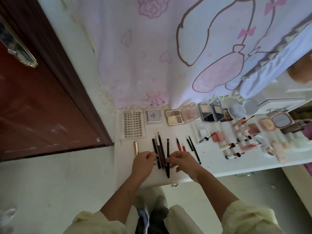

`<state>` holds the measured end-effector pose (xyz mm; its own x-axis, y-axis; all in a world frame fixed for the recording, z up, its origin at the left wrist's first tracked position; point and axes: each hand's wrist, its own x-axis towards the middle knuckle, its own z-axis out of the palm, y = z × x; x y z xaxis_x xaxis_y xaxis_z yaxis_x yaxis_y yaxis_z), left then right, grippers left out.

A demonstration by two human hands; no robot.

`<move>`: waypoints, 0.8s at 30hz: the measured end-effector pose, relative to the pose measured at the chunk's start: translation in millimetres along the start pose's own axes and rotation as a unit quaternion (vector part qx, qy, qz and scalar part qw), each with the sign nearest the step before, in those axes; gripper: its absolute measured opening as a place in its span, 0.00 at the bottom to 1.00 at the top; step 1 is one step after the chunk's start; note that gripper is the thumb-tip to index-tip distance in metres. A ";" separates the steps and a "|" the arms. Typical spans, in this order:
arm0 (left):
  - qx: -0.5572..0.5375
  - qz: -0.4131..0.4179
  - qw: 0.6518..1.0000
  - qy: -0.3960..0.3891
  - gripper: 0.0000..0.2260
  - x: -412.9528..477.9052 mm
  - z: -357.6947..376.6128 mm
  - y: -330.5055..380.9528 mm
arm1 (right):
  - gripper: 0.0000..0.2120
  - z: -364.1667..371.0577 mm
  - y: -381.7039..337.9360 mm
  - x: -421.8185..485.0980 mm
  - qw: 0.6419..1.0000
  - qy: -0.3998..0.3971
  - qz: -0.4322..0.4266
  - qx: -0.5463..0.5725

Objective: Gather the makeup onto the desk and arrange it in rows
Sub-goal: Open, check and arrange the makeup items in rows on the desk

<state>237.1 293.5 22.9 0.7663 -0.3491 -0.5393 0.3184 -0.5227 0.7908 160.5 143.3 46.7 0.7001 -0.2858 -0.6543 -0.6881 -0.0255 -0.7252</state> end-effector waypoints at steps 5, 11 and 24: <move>-0.078 0.039 0.996 -0.007 0.11 -8.5 -8.0 27.3 | 0.03 -2.1 -10.5 -10.0 0.999 -0.018 -0.021 0.025; -0.127 0.046 0.991 -0.010 0.11 -9.4 -10.2 44.5 | 0.06 -6.7 -23.5 -18.0 0.997 -0.059 -0.038 0.011; -0.229 0.024 0.973 -0.015 0.05 -6.9 -22.5 44.0 | 0.08 -35.0 -37.2 -12.7 0.982 0.030 -0.067 0.173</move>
<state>258.4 290.4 67.9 0.7714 -0.3912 -0.5019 0.5039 -0.1062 0.8572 170.5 114.4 89.5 0.7596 -0.3591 -0.5423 -0.4780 0.2572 -0.8399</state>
